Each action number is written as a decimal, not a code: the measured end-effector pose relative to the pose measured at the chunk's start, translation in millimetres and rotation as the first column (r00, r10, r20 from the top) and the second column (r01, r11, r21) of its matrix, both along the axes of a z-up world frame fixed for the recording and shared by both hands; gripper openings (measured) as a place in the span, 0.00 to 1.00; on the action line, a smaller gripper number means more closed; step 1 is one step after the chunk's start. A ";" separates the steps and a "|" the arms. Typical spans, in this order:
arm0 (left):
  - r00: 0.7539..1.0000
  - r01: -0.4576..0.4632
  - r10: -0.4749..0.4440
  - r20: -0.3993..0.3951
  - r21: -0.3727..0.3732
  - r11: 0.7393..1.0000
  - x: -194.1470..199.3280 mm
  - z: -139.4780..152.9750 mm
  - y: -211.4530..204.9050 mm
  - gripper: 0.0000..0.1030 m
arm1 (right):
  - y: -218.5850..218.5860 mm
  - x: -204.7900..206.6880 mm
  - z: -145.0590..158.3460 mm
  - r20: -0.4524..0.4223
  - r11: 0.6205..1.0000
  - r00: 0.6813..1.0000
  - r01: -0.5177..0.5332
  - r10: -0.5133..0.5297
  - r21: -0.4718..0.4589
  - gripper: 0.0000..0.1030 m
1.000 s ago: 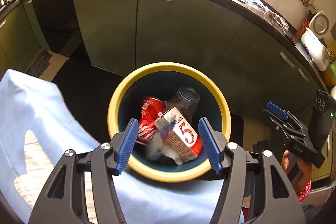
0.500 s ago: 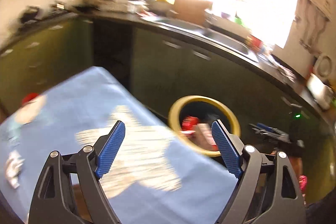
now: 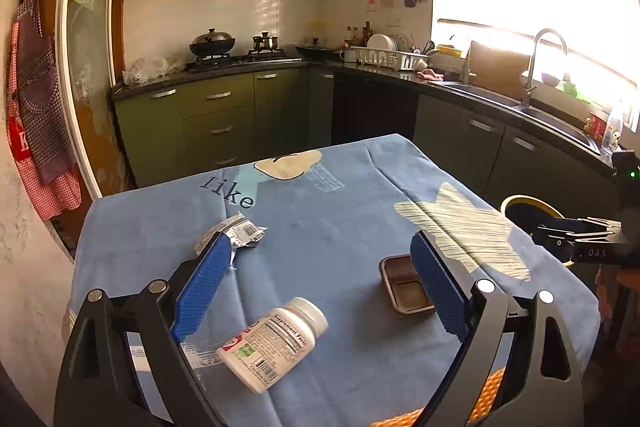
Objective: Collect trash
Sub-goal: 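Reach the right gripper to the brown plastic tray and grasp its rim, then carry the brown tray over the bin and open the right gripper, then grasp the orange sponge with the left gripper and drop it into the bin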
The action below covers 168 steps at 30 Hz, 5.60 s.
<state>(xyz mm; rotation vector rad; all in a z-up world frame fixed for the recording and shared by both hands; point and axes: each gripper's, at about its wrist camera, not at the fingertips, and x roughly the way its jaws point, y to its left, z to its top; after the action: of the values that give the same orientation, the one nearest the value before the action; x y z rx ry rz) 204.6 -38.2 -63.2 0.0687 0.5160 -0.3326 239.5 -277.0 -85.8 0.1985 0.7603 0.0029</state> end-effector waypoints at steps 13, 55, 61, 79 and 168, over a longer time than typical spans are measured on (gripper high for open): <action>0.997 -0.016 0.009 -0.082 -0.082 0.997 8.4 -30.7 17.9 0.88 | 104.4 65.3 -18.0 -0.120 0.990 0.984 -0.136 0.130 -0.045 0.43; 0.999 0.049 -0.050 -0.018 -0.068 0.996 -9.7 -29.7 1.2 0.88 | 43.5 44.7 -13.7 -0.091 0.999 0.996 -0.003 0.000 -0.033 0.04; 0.998 0.070 -0.070 0.001 -0.062 0.996 -13.0 -29.1 -3.4 0.88 | -13.2 28.7 -9.2 -0.067 0.990 0.988 0.137 -0.138 -0.028 0.04; 0.994 0.109 -0.108 0.005 -0.040 0.993 -15.1 -32.6 -13.5 0.88 | -178.0 22.2 -37.8 -0.119 0.856 0.848 0.510 -0.517 -0.084 0.13; 0.676 0.670 -0.557 -0.482 0.087 0.738 55.9 -44.8 -458.7 0.22 | -264.0 -133.7 -45.2 -0.025 0.824 0.837 0.542 -0.546 0.165 0.54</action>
<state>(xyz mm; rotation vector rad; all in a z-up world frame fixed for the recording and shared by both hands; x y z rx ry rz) 260.4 -497.0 -108.0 0.4463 0.9782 -0.9736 105.8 -541.0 -131.0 0.5723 0.6573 -0.4798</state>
